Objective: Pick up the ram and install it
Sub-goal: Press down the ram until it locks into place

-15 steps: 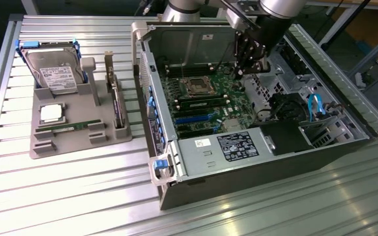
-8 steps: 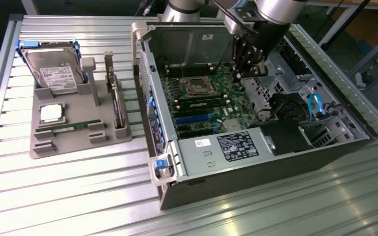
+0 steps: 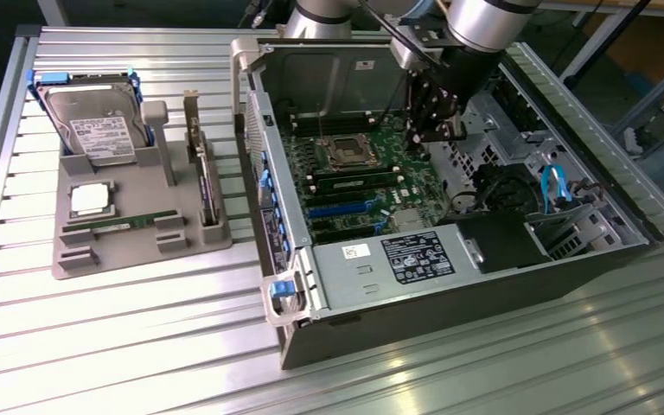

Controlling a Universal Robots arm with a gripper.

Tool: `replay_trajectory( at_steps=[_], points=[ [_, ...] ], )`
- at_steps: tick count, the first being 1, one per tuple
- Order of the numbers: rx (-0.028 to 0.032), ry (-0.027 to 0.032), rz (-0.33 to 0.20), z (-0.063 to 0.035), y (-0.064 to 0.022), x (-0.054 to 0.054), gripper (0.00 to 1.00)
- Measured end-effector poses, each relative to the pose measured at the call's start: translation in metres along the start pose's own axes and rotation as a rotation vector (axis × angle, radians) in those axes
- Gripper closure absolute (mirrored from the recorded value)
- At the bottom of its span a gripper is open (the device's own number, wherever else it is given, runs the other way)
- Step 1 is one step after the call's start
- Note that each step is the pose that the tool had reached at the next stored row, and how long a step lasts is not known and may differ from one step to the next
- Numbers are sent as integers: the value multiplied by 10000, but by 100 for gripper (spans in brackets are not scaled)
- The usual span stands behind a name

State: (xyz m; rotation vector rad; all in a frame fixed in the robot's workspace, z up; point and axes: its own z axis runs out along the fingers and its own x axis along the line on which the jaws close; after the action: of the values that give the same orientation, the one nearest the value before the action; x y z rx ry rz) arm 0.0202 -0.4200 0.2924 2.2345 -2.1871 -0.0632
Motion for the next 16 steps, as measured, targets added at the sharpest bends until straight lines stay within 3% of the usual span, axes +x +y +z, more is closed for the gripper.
replay_trajectory(
  at_steps=[16],
  points=[
    [-2,4,-119,259,-10,5,90]
  ],
)
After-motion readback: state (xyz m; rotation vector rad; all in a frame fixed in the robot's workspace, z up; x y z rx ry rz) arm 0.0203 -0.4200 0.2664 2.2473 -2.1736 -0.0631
